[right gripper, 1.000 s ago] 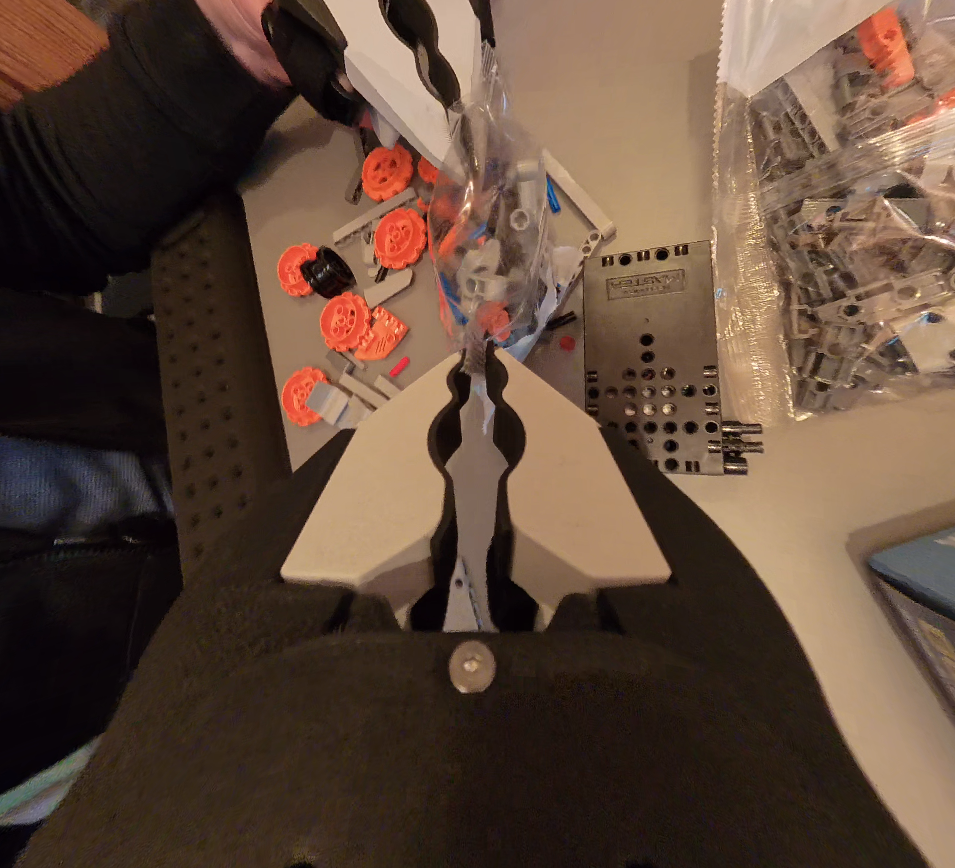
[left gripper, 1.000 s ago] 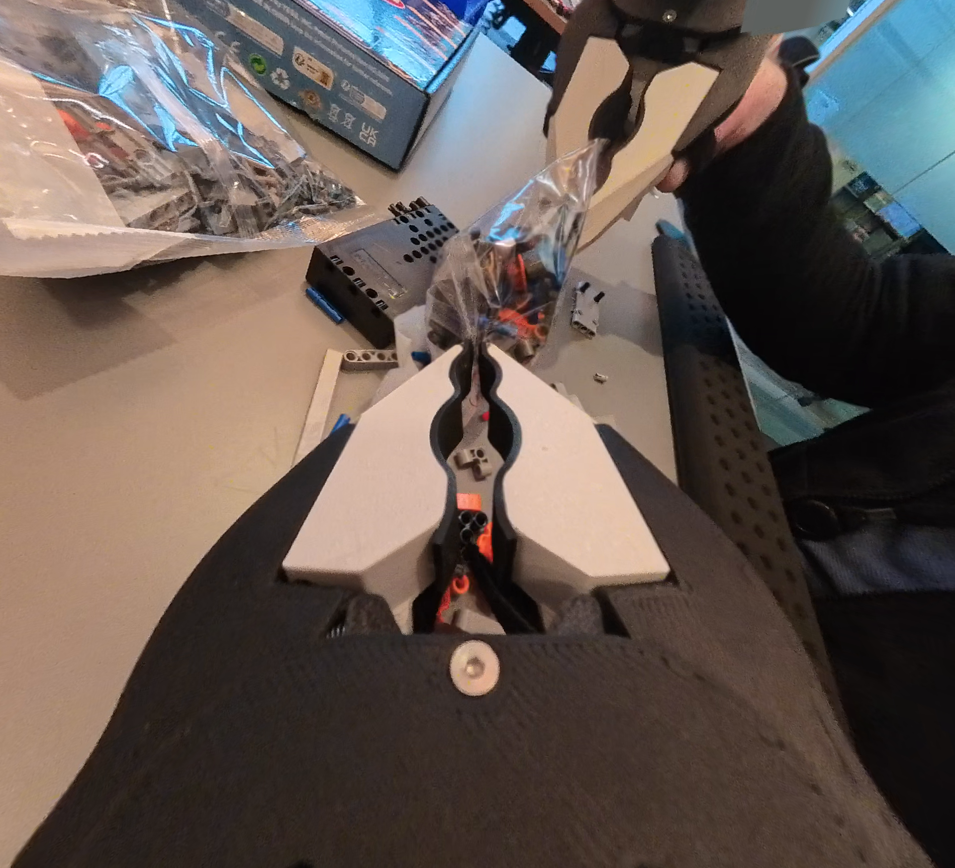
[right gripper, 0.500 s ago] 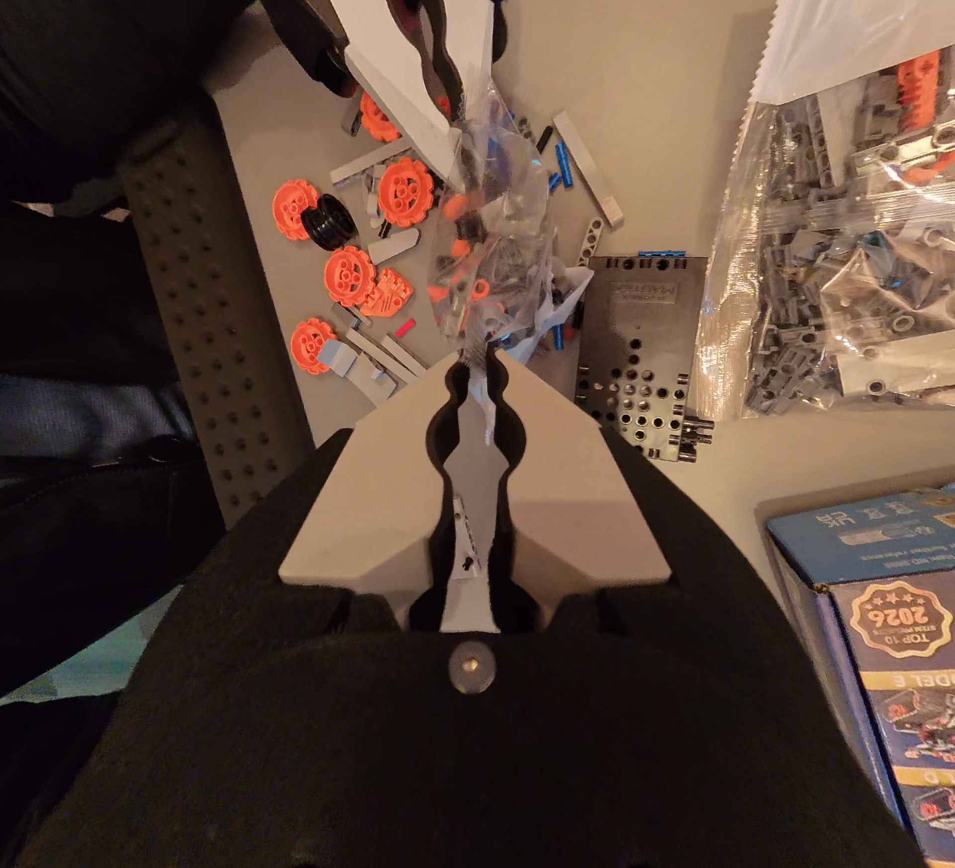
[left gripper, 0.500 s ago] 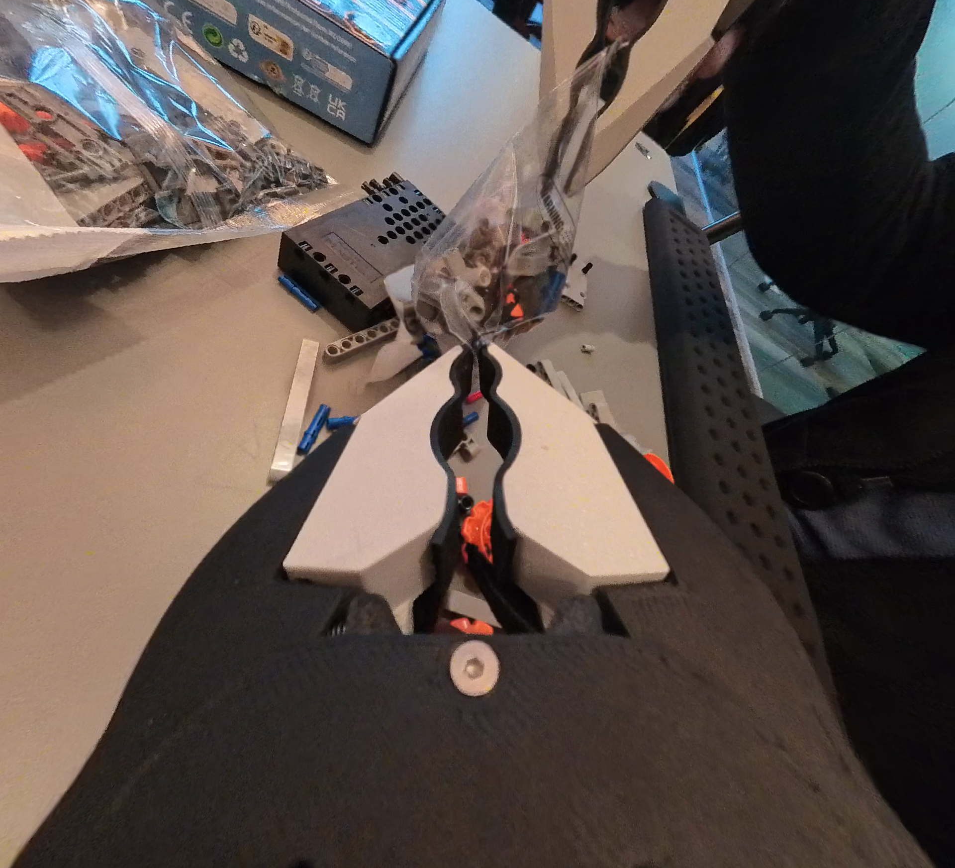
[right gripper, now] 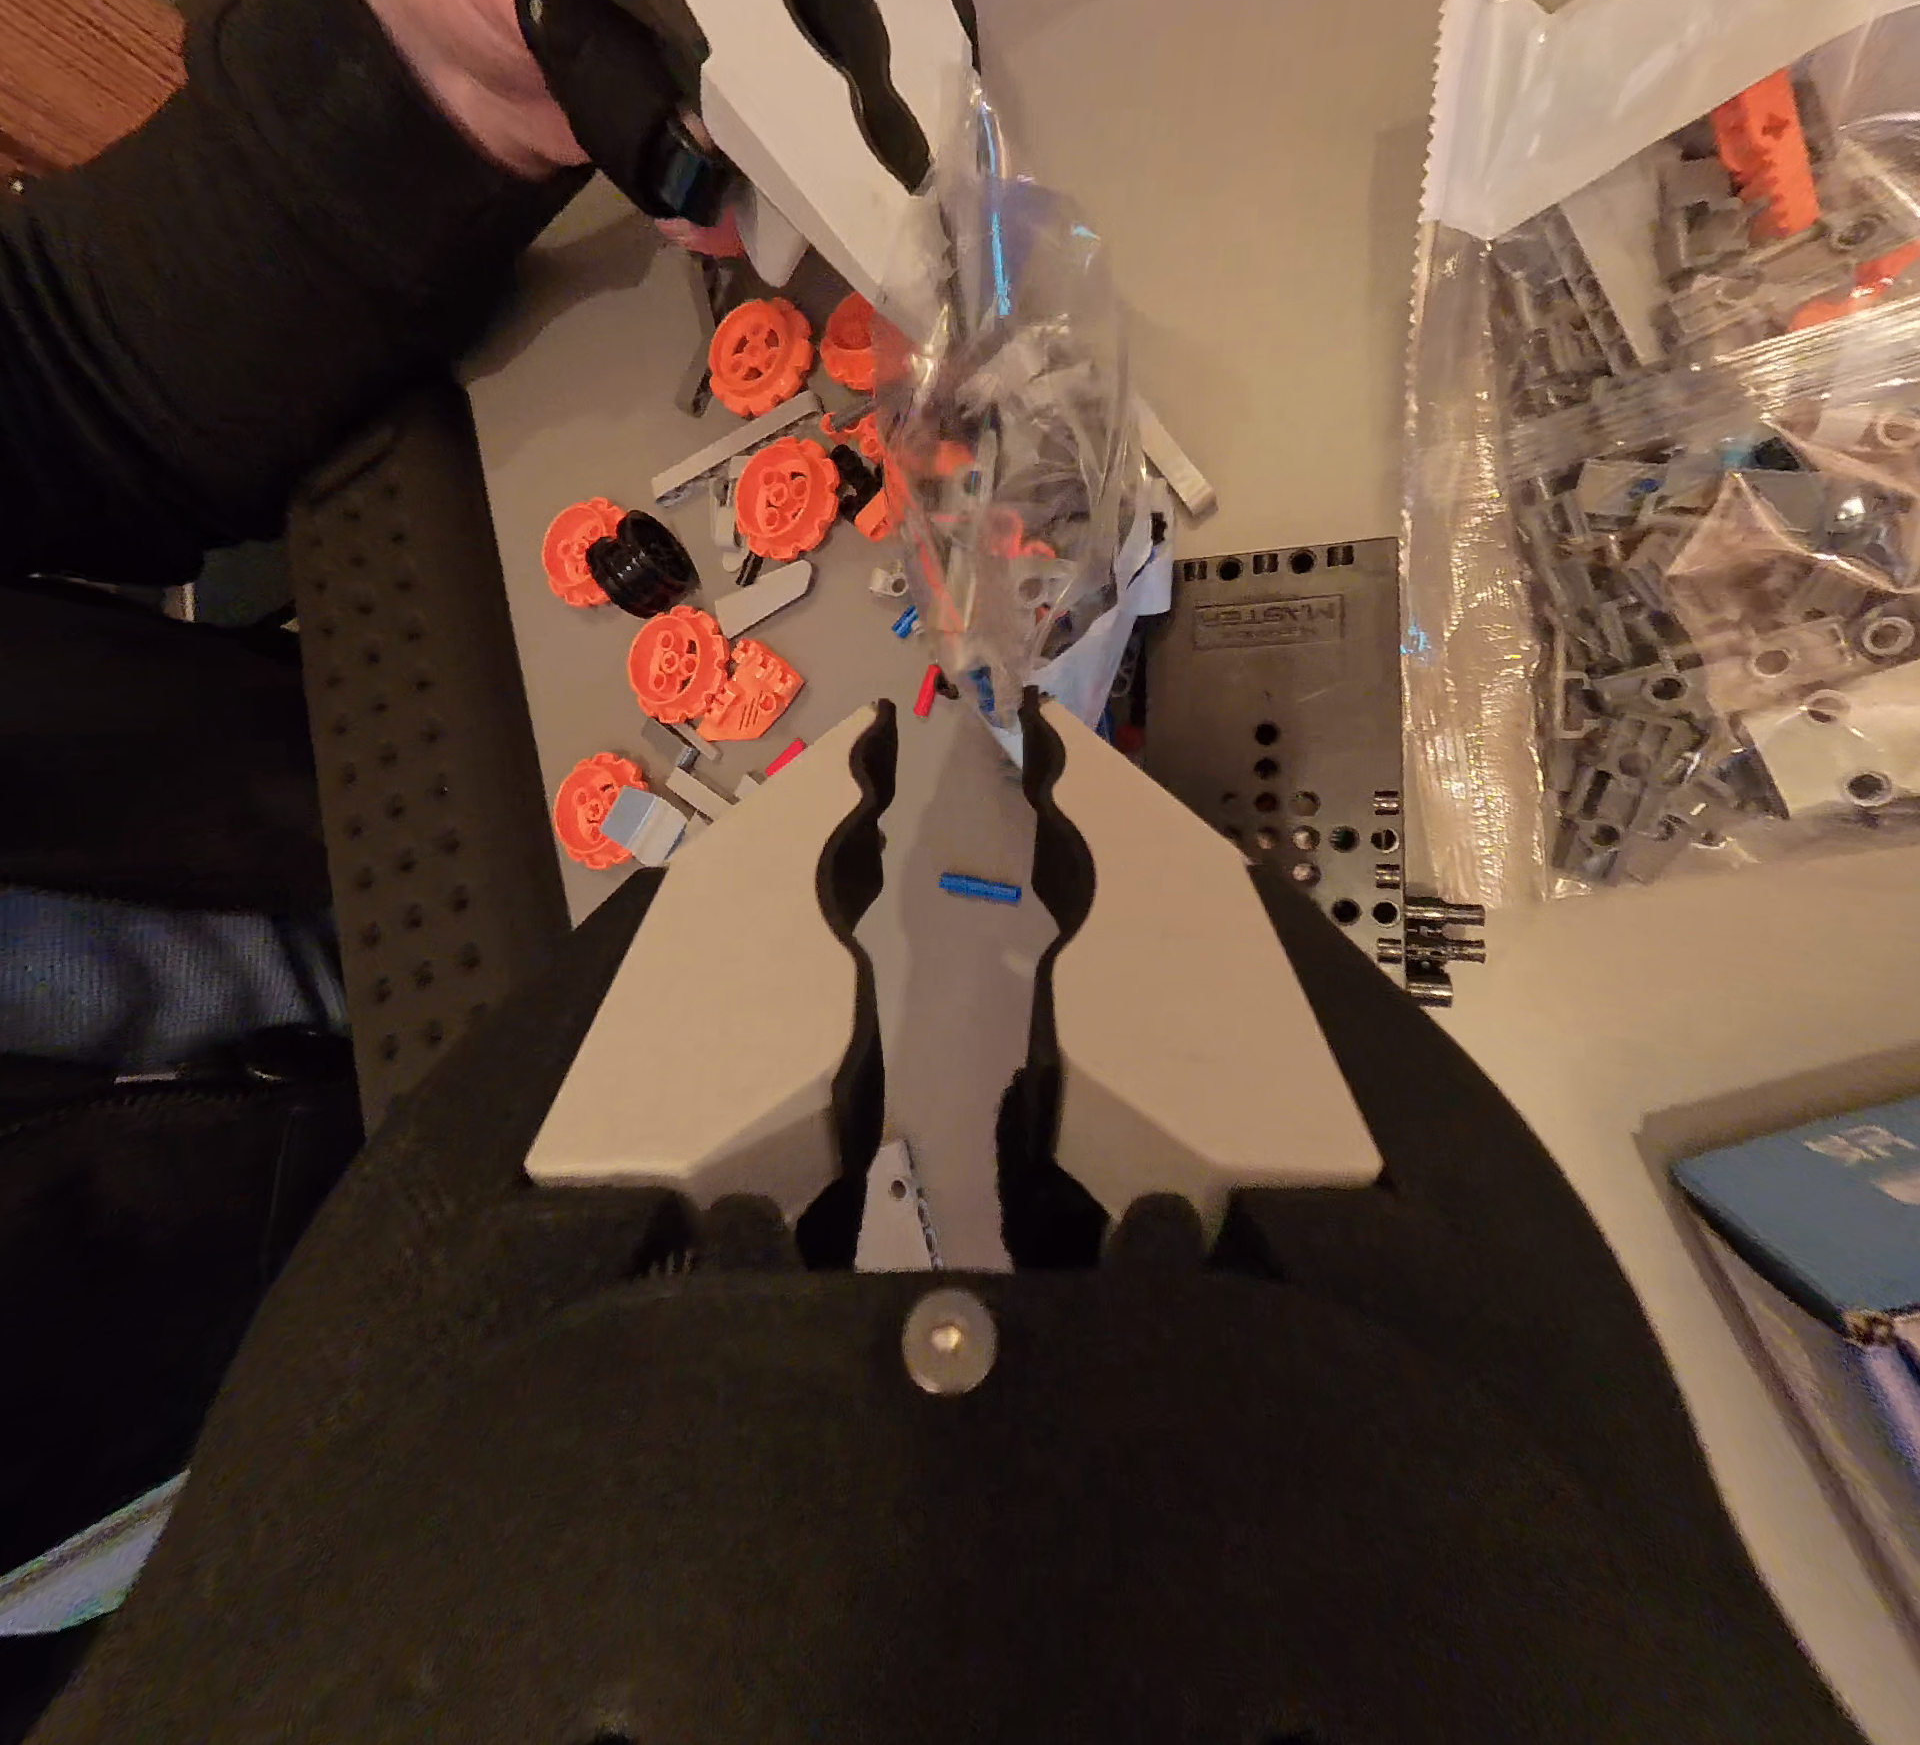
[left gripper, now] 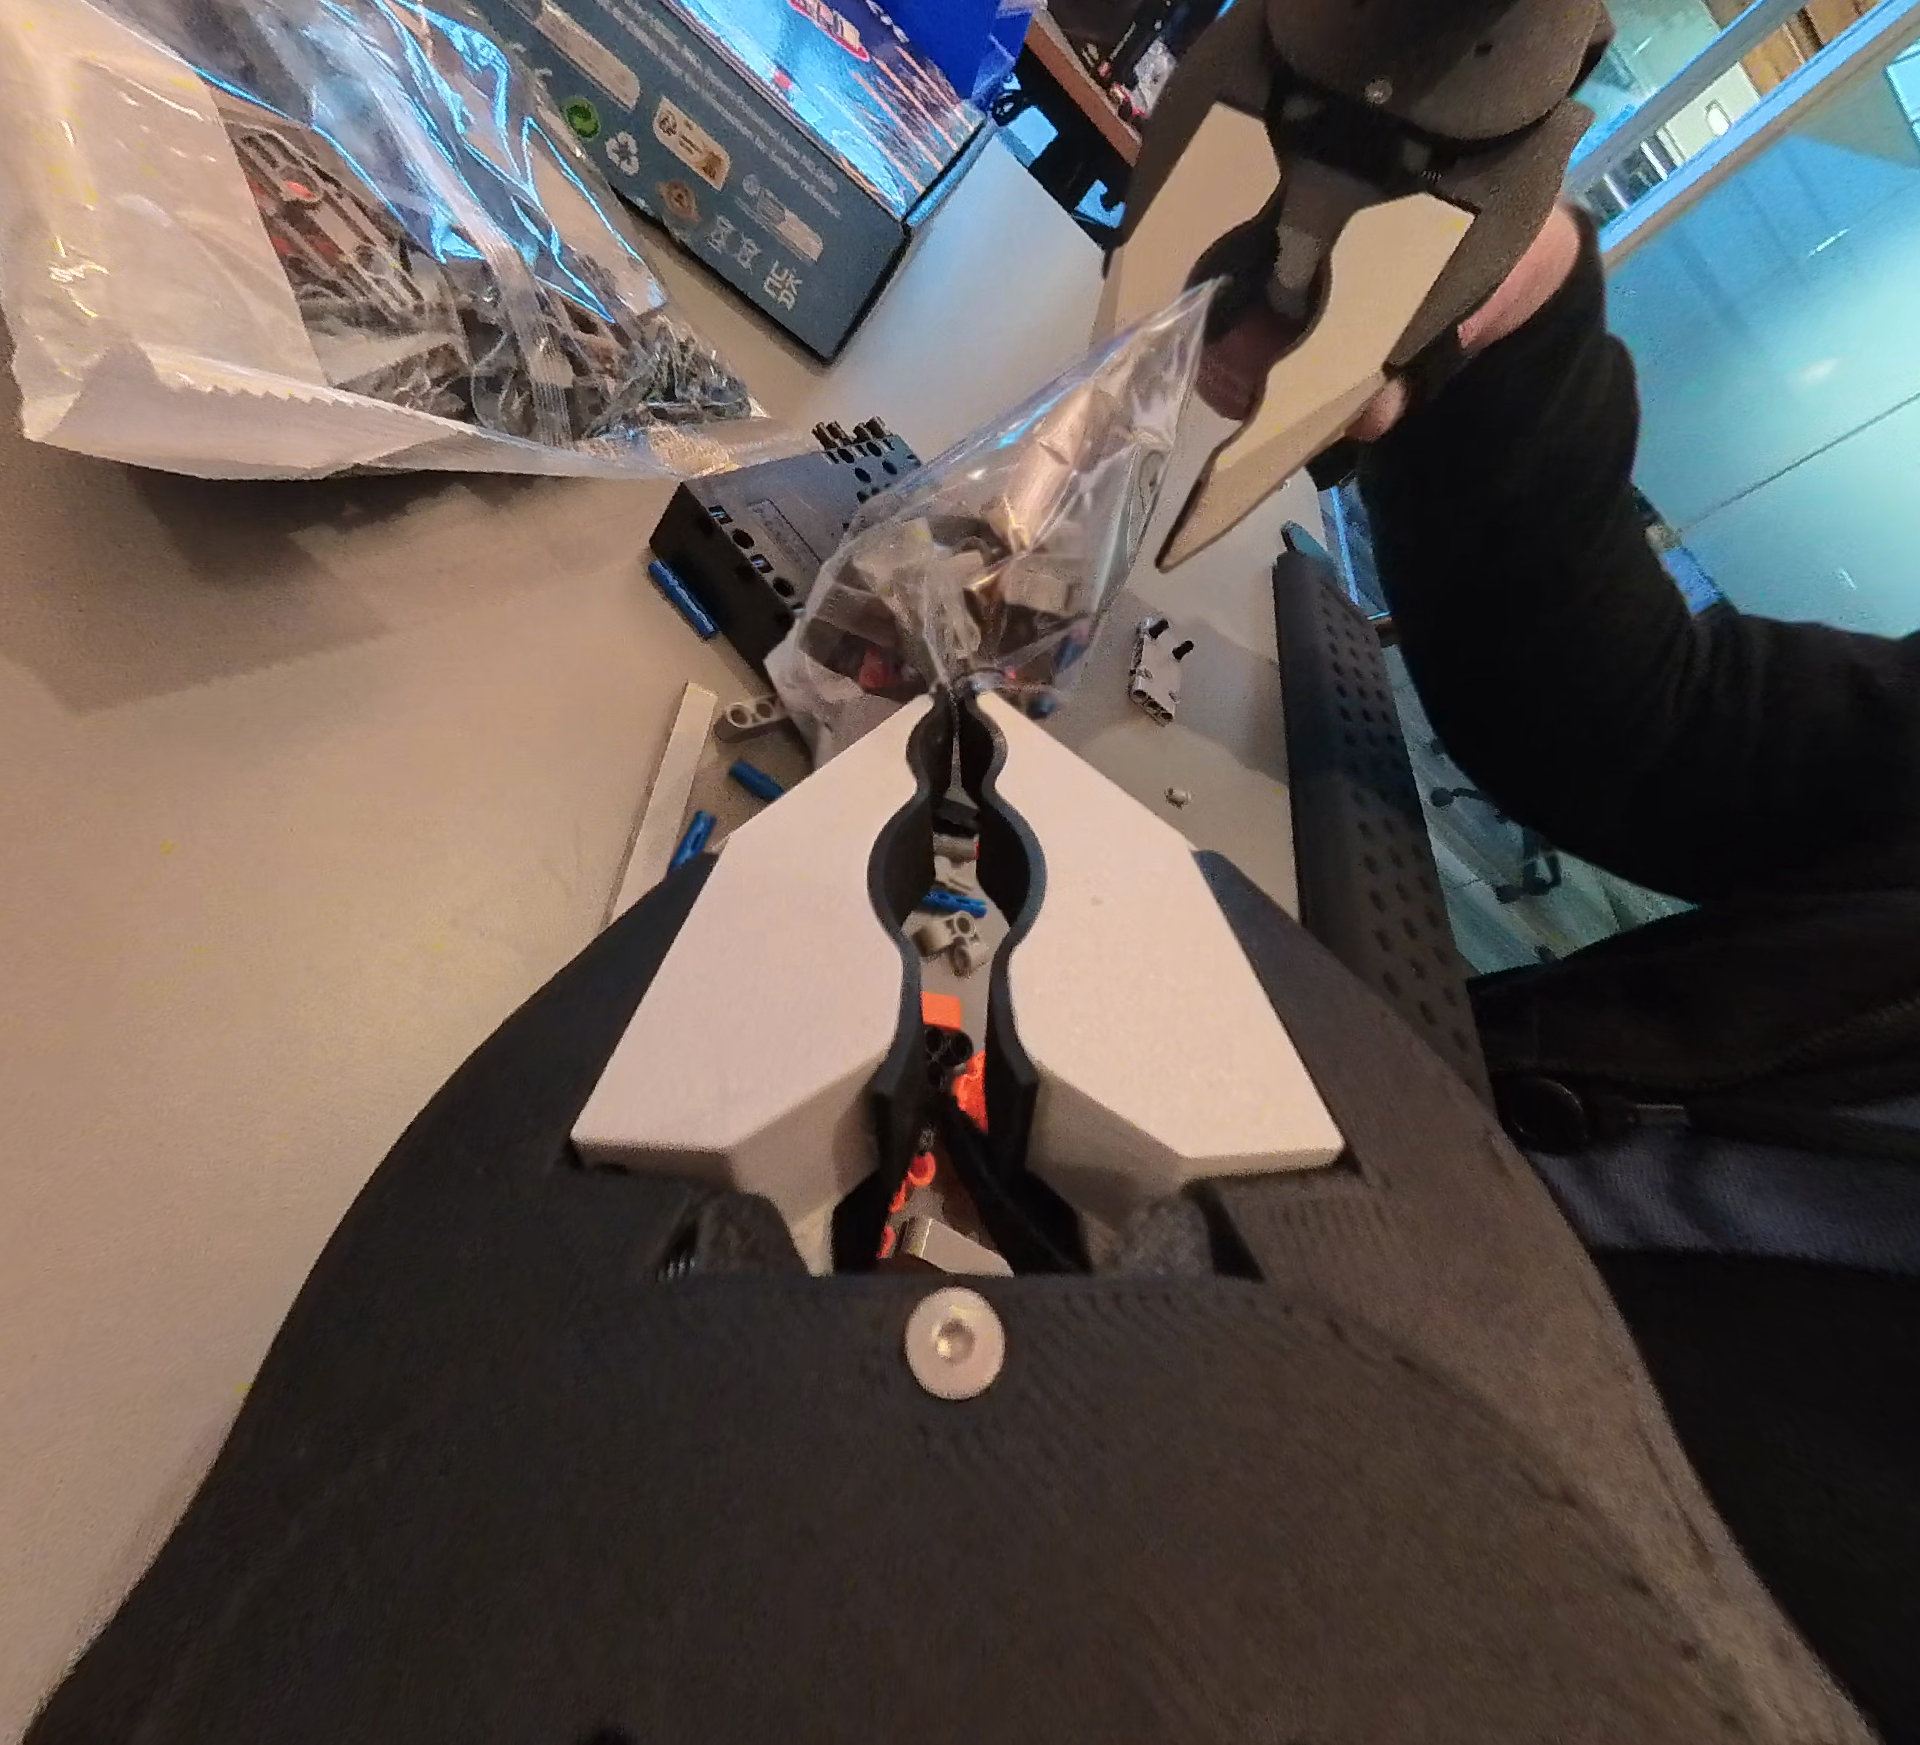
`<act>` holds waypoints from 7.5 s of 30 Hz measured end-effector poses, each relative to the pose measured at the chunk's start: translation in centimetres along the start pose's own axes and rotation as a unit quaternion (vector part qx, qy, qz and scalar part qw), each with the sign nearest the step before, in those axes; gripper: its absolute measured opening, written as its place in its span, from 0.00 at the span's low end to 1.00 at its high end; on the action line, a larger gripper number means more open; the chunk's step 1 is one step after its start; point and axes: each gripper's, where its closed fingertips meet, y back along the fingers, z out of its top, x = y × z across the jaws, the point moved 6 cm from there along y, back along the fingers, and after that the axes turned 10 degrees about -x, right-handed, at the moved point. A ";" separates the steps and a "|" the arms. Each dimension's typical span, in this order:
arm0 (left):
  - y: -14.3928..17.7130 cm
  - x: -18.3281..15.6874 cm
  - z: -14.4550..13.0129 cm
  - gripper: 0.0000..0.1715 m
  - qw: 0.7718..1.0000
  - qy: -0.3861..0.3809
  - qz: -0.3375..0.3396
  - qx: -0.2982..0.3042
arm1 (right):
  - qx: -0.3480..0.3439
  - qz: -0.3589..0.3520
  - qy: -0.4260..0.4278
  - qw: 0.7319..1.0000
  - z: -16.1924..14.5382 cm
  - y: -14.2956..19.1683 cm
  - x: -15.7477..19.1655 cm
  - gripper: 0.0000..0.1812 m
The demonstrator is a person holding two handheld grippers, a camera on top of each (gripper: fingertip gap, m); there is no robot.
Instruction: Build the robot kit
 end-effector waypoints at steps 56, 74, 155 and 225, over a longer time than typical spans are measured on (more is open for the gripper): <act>4.6 -2.8 -2.6 0.21 0.811 -0.453 0.281 0.240 | -0.032 -0.272 0.242 0.931 5.1 -6.8 -7.7 0.00; 3.4 -6.1 5.0 0.34 0.884 -0.380 0.273 0.022 | -0.193 -0.163 0.194 0.948 11.8 -0.3 -1.1 0.00; 25.8 1.8 2.4 0.00 0.719 -0.360 0.412 0.429 | -0.190 -0.146 0.174 0.955 -4.0 8.6 -0.4 0.11; 1.3 -0.8 -0.6 0.08 0.848 -0.431 0.184 0.249 | -0.006 -0.044 0.207 0.977 -2.9 -9.9 3.4 0.14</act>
